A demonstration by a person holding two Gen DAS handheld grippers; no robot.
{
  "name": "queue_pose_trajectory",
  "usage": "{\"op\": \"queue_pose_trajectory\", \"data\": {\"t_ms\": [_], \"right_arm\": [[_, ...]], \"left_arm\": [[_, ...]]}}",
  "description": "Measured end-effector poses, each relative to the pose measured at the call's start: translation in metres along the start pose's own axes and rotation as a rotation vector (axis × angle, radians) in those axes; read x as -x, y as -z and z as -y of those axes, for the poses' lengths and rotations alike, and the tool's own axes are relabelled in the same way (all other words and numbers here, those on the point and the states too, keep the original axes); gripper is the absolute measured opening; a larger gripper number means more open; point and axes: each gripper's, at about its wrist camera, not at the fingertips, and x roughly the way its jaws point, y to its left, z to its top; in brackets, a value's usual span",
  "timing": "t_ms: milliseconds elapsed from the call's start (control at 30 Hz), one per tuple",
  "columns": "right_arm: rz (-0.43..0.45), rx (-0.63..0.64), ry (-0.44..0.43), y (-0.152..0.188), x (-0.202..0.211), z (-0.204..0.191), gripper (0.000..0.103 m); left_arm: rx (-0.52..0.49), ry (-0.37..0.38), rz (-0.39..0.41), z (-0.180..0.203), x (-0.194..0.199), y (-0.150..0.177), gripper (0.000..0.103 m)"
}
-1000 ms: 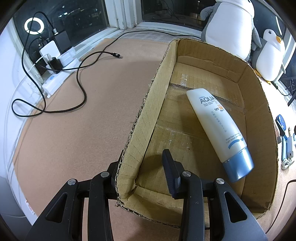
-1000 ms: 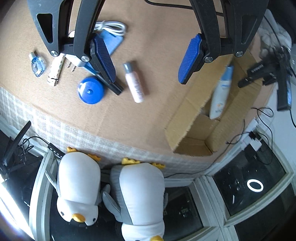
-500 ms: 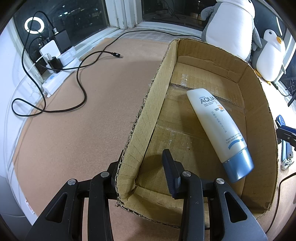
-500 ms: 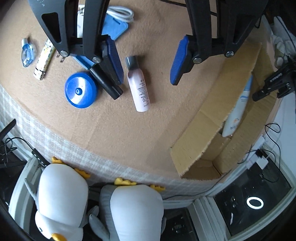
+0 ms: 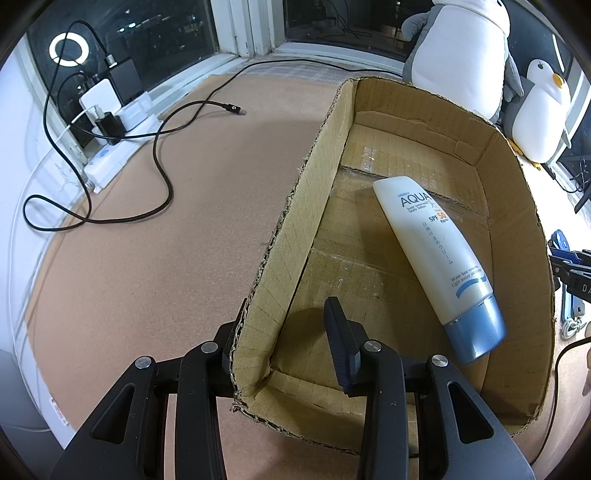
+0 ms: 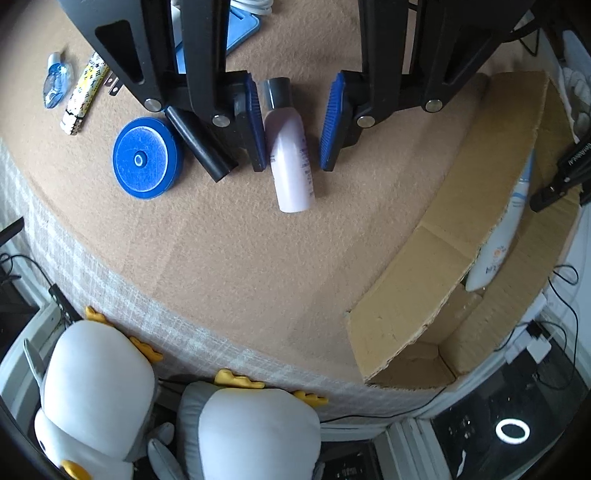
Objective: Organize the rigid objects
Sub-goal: 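Release the tube in the box, then grasp the pink-and-white tube with the right tool, then carry the pink-and-white tube into the box and open the right tool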
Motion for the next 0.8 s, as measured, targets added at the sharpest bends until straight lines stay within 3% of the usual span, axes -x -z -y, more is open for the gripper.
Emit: {"op": "queue_pose_trajectory", "data": {"t_ms": [67,367,800], "right_arm": [[0.0,0.01,0.013,0.001,0.001,-0.003,0.018],[0.048,0.035,0.022,-0.001,0.017,-0.02,0.018],[0.178,0.091,-0.014,-0.016,0.079,-0.063,0.018]], "left_arm": [[0.0,0.0,0.0,0.0,0.0,0.0,0.036],[0.001,0.0,0.0,0.0,0.0,0.0,0.036],[0.001,-0.001,0.0,0.0,0.0,0.0,0.036]]}}
